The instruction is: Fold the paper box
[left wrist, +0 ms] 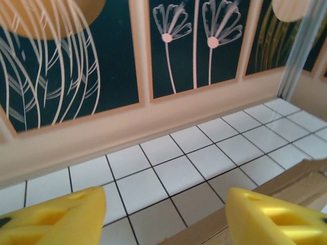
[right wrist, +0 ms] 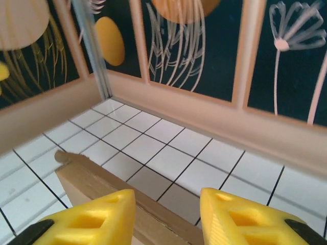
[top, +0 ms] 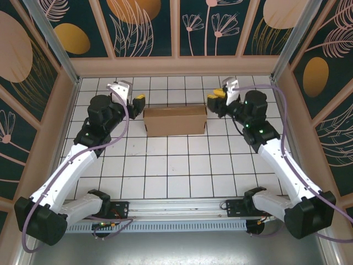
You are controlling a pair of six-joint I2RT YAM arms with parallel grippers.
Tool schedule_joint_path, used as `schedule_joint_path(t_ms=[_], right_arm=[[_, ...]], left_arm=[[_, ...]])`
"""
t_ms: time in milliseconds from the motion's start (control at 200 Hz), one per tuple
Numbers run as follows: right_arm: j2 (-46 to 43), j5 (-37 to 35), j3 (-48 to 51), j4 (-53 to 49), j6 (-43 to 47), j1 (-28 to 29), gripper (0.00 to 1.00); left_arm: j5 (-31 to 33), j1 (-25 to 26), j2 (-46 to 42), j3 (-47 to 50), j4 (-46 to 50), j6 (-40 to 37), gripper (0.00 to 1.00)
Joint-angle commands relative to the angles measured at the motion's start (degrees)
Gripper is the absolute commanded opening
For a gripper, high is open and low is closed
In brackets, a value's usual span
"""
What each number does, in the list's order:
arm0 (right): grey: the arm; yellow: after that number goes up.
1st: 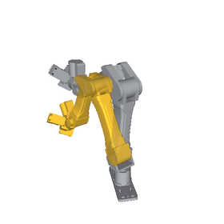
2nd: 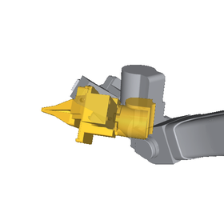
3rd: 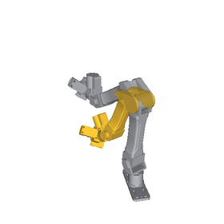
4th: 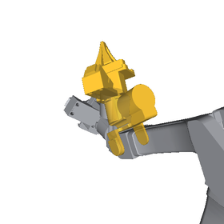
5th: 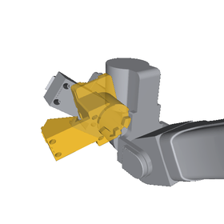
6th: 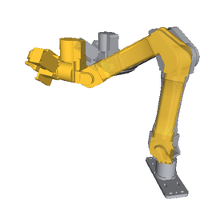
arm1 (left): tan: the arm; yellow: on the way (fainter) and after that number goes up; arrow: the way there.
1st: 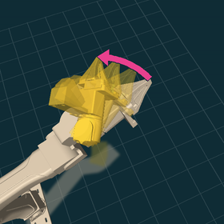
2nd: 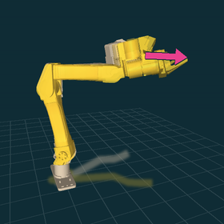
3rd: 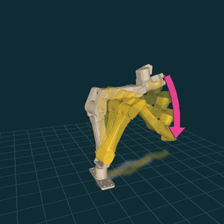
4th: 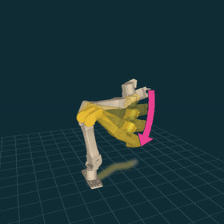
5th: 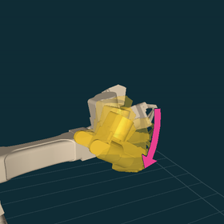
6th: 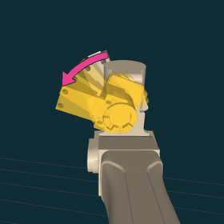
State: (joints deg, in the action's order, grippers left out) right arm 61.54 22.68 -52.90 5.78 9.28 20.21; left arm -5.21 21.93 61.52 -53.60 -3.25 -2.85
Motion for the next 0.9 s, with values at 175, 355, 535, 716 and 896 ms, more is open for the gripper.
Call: schedule_joint_path(t_ms=[175,355,535,716,896], right_arm=[[2.4,15.6,8.5,9.9,33.0,-4.9,0.41],[6.9,15.9,8.1,9.6,36.3,-5.9,0.46],[10.3,13.6,10.1,13.8,37.2,-6.5,0.44],[10.7,13.5,13.5,20.2,34.1,-8.4,0.43],[10.7,12.8,14.7,21.4,34.2,-9.6,0.43]], left_arm=[[-17.2,-8.8,-3.8,16.0,-18.0,-13.4,0.68],[-22.1,-11.6,-2.8,24.2,-27.2,-15.6,0.68],[-24.2,-14.3,-2.0,28.6,-33.2,-16.7,0.67],[-27.3,-14.6,2.6,27.3,-33.6,-19.1,0.64],[-28.4,-14.6,6.2,25.1,-33.2,-20.1,0.62]])
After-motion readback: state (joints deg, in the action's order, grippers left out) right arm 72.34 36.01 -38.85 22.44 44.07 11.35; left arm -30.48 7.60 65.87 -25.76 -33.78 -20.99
